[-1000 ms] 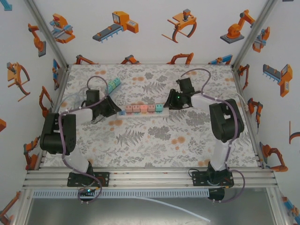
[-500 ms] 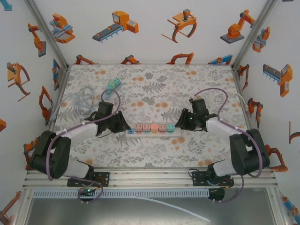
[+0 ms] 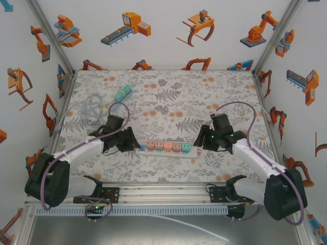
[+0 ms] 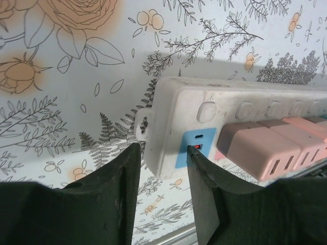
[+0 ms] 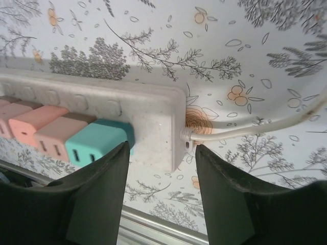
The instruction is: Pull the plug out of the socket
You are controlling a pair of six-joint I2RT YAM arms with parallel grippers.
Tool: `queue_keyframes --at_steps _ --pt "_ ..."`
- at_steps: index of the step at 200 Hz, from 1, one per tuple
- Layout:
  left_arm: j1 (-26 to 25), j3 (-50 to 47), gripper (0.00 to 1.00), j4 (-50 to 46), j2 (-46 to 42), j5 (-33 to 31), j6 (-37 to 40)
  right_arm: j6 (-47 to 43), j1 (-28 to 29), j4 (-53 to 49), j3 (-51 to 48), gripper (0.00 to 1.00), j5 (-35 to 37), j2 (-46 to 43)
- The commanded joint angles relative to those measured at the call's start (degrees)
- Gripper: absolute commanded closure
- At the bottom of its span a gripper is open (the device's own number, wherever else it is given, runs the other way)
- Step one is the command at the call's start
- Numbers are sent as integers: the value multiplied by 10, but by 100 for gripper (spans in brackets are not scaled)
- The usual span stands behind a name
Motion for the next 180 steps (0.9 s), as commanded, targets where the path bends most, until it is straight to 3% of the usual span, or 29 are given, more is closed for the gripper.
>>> queue_keyframes --at_steps 1,62,96,114,139,180 --pt "-3 14 56 -22 -48 -12 9 -66 2 -33 57 44 40 -28" --pt "-6 2 50 -24 -194 -19 58 -334 26 85 73 37 0 -89" --pt "-7 -1 39 -39 -232 -9 82 -482 44 187 31 40 -88 -92" --pt "-7 2 29 -50 -235 -17 89 -620 67 163 23 39 -152 -82" --pt "-7 4 15 -53 -235 -25 90 -776 118 99 25 35 -164 -56" --pt "-7 4 4 -51 -223 -18 92 -830 145 45 46 34 -171 14"
